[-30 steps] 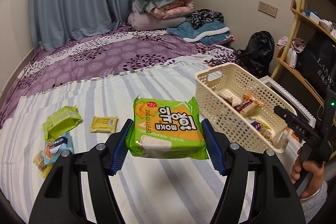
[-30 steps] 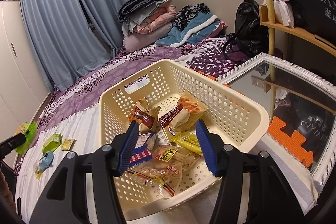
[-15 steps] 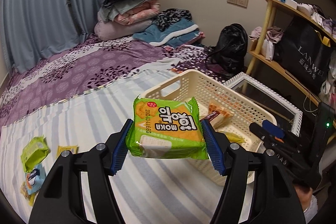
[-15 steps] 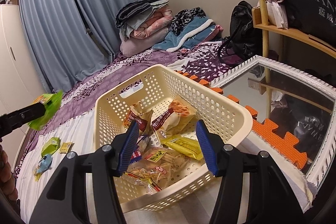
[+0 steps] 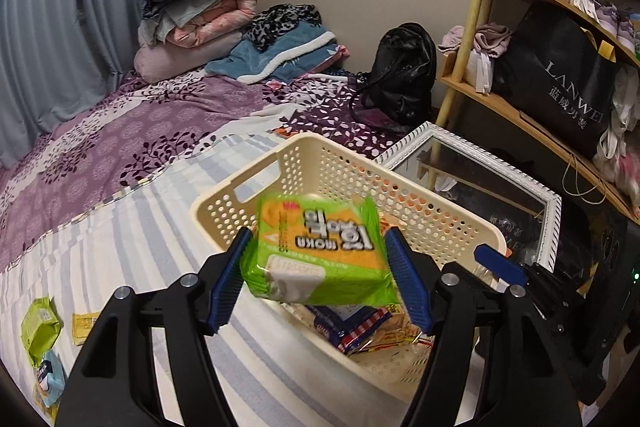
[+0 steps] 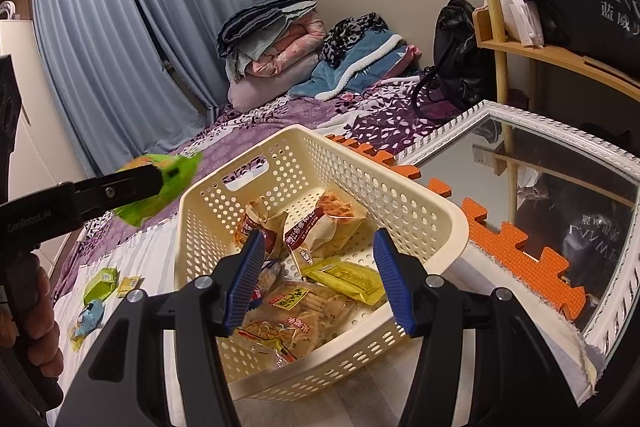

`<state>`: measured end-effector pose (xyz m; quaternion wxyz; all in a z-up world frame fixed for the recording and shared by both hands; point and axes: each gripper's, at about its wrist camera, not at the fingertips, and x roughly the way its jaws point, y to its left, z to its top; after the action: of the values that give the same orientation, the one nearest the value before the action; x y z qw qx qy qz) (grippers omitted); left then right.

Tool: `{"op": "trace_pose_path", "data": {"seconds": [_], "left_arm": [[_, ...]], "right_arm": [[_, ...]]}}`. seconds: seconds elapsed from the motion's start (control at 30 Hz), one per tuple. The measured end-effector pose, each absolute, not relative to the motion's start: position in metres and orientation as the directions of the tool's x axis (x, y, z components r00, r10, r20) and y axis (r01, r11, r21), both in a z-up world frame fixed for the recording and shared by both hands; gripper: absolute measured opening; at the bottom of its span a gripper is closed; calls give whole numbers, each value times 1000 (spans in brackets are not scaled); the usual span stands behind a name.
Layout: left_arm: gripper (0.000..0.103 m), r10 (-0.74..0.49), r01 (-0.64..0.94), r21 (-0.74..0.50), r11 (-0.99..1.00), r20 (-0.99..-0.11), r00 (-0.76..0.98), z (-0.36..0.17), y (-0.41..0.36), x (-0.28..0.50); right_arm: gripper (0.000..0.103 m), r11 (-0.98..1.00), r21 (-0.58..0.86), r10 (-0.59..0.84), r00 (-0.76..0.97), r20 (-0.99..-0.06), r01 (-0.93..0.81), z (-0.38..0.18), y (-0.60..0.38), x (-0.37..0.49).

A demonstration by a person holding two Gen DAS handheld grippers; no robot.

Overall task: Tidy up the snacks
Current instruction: 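Carry the green cracker pack into the basket and open the left gripper, then move both tools back toward the remaining snacks on the bed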

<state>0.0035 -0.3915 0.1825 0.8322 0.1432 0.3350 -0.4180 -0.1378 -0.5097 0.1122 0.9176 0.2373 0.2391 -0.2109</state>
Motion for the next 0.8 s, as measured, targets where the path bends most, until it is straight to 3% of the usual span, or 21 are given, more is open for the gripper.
{"op": "trace_pose_path", "data": {"seconds": [0.07, 0.47, 0.6, 0.7, 0.8], "left_arm": [[86, -602, 789, -32, 614, -665, 441, 184, -392, 3], [86, -582, 748, -50, 661, -664, 469, 186, -367, 18], [88, -570, 735, -50, 676, -668, 479, 186, -362, 21], [96, -560, 719, -49, 693, -665, 494, 187, -355, 22], [96, -550, 699, -59, 713, -666, 504, 186, -344, 26]], "right_arm": [[57, 799, 336, -269, 797, -541, 498, 111, -509, -137], [57, 813, 333, -250, 804, -540, 477, 113, -497, -131], [67, 815, 333, -253, 809, -531, 474, 115, -494, -131], [68, 819, 329, -256, 813, -523, 470, 118, -489, -131], [68, 825, 329, -246, 816, -522, 459, 121, -486, -129]]}}
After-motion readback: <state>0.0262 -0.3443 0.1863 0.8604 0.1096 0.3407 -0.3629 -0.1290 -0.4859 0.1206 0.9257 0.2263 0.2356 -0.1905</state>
